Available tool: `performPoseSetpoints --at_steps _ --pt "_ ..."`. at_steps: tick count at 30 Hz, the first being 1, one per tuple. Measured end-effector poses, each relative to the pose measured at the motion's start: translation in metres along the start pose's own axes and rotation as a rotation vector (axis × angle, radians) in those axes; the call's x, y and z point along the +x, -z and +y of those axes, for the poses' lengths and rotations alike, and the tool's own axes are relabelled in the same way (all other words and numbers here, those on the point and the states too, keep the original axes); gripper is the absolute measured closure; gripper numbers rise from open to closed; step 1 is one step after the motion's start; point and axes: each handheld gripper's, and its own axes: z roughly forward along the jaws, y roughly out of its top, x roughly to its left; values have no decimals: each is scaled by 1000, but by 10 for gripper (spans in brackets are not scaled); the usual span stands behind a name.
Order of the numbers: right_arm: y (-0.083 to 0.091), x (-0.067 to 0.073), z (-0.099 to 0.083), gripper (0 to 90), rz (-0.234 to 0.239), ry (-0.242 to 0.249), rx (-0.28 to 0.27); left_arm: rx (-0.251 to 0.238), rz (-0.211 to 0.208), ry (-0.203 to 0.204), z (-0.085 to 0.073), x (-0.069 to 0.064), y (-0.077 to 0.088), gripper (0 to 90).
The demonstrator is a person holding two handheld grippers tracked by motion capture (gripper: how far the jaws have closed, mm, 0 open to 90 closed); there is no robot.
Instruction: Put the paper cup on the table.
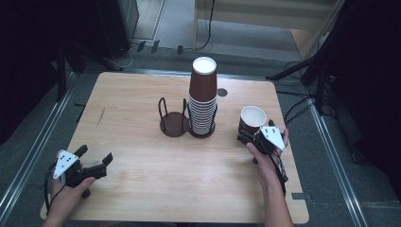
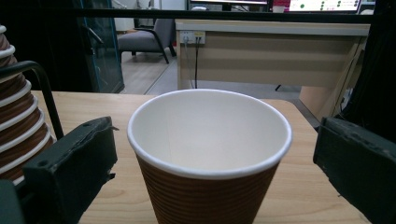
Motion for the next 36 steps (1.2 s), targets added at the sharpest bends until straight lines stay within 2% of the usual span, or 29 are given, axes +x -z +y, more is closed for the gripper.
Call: performPoseSetpoints --at_steps 8,18,36 --pt "13 -8 -3 0 12 0 0 1 1 -1 0 0 0 0" --pt "25 -21 -13 0 5 9 12 2 3 1 0 0 0 0" --pt "50 -41 -28 0 -6 -3 39 3 5 8 0 0 0 0"
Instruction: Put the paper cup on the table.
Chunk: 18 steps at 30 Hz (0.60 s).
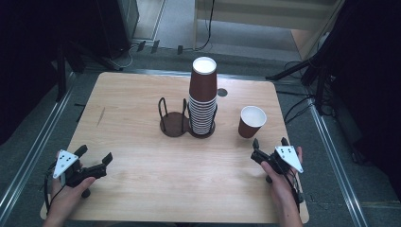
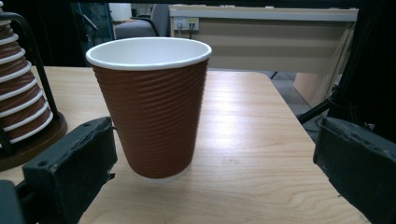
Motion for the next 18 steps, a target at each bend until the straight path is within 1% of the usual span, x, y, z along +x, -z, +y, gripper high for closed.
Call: performPoseSetpoints --at_steps 7,8,14,16,18 --pt "9 -9 -3 0 -7 -11 6 1 1 -2 0 0 0 0" --pt "9 -10 -4 0 -10 -6 4 0 1 -2 0 0 0 0" --pt "17 -14 -7 0 -9 -5 7 1 1 0 0 0 0 0" --pt "21 -16 -8 0 -6 -12 8 1 1 0 0 0 0 0" --pt "24 -18 -9 0 -8 0 9 -1 1 0 0 0 0 0"
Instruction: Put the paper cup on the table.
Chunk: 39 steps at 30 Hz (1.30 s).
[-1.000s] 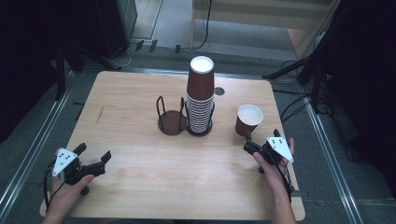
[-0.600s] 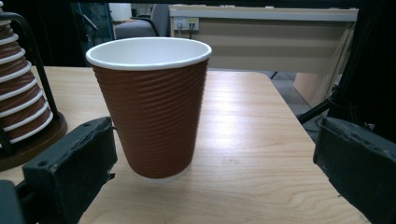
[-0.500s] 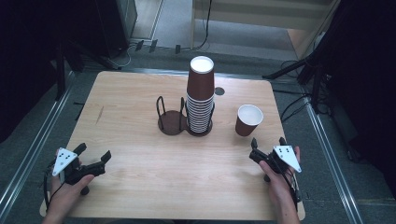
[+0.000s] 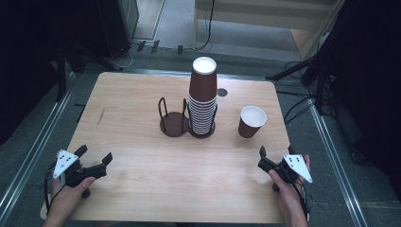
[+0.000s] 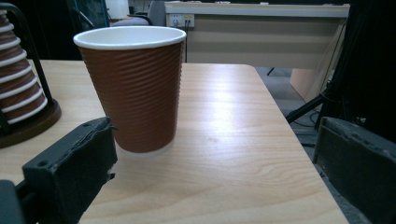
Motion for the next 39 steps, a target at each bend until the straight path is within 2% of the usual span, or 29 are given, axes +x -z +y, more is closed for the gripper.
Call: performPoseSetpoints --at_steps 4,12,26,29,34,39 --pt "8 -5 -3 0 -2 11 11 3 2 0 0 0 0 0" --pt "21 -13 -10 0 -8 2 28 12 5 5 0 0 0 0" --pt "43 -24 -15 0 -29 -1 29 13 1 15 0 1 -1 0" --pt "47 -24 -16 0 -28 -1 18 19 5 20 1 1 -1 0" --pt "50 -19 -17 0 -39 40 13 26 10 19 1 1 -2 0" --pt "50 -21 -17 0 -52 20 21 27 6 12 1 1 -2 0"
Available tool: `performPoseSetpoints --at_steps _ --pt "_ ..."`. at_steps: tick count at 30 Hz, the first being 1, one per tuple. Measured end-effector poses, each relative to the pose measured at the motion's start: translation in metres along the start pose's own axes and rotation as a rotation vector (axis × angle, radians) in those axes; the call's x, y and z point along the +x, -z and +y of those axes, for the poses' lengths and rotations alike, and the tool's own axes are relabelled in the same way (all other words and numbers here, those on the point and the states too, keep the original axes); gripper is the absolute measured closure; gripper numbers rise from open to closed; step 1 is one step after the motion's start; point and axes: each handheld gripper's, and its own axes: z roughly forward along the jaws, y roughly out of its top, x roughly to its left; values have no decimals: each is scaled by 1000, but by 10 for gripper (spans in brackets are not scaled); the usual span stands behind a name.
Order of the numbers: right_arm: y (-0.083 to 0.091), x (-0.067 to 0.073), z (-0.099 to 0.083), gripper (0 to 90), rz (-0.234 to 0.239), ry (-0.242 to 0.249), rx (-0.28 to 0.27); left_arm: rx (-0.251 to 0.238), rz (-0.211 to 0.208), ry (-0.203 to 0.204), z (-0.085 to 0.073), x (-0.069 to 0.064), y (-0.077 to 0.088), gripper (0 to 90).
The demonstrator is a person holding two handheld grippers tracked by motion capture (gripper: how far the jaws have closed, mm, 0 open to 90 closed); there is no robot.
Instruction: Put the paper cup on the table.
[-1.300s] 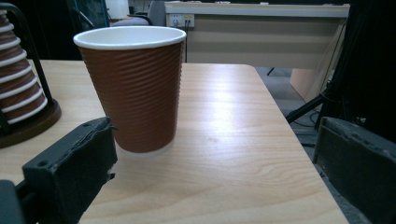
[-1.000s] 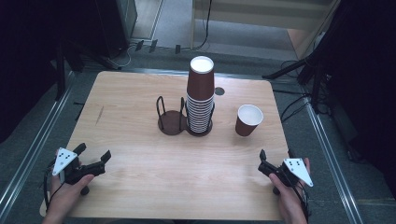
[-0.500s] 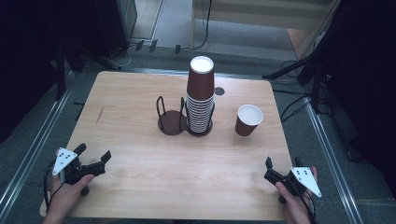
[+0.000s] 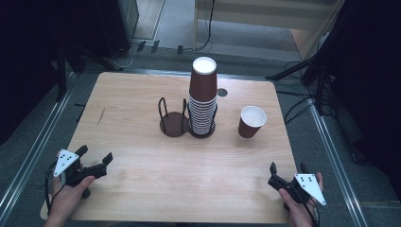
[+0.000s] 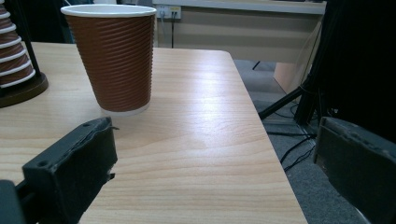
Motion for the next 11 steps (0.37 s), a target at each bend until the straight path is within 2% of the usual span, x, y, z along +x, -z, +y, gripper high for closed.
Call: performPoseSetpoints --at_steps 5,7,11 --pt "0 -1 0 0 13 -10 2 3 12 13 0 0 -1 0" --pt "-1 -2 0 0 21 -38 13 5 22 13 0 0 -1 0" --pt "-3 -2 1 0 11 -49 22 10 31 5 0 2 0 0"
